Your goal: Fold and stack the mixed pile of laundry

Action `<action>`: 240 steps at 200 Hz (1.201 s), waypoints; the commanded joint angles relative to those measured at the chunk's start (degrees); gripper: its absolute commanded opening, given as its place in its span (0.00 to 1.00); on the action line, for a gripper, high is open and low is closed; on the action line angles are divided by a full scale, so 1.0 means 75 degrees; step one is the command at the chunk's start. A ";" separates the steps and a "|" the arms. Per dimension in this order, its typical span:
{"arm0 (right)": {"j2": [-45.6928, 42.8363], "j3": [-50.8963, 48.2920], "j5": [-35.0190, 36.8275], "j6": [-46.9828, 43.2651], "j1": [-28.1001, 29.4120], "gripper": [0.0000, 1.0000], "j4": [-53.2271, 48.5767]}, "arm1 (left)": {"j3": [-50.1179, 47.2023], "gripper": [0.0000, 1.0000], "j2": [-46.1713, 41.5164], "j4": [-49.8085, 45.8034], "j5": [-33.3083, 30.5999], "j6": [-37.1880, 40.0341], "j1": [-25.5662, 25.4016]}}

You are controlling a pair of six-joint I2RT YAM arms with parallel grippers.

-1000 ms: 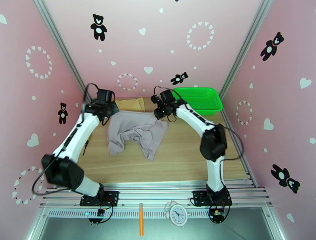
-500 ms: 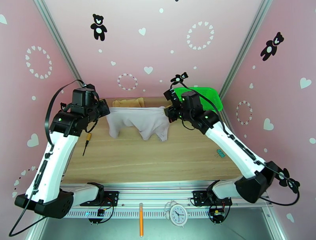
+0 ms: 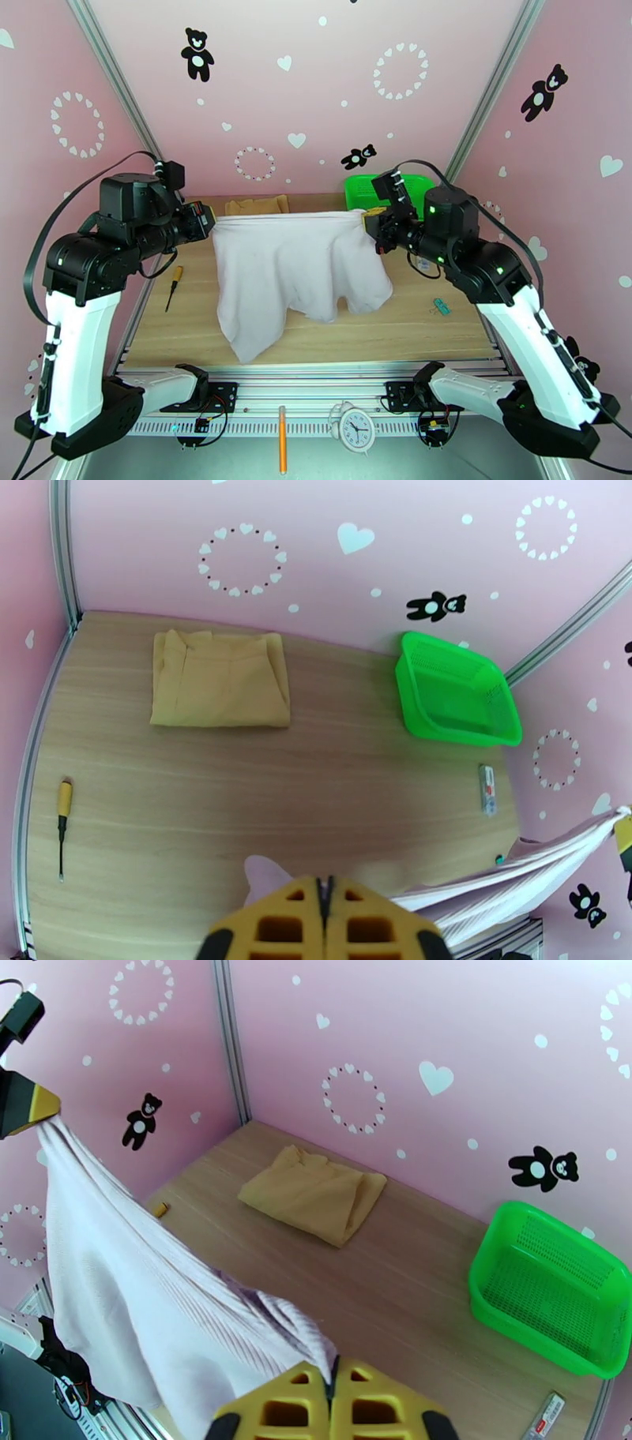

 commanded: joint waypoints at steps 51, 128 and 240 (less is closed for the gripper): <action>0.3910 0.0290 0.1460 -0.0916 -0.0552 0.00 -0.0348 | -0.2501 0.00 0.2359 0.1103 -0.1655 0.0854 0.0587; 0.7311 0.1931 0.2114 -0.0850 -0.0769 0.01 0.1077 | -0.1426 0.09 0.6105 0.2315 -0.2971 0.1028 0.0771; 0.1941 -0.3342 0.0698 0.2518 -0.0766 0.78 0.0193 | -0.3583 0.97 0.2293 0.1015 -0.1995 -0.0507 0.0313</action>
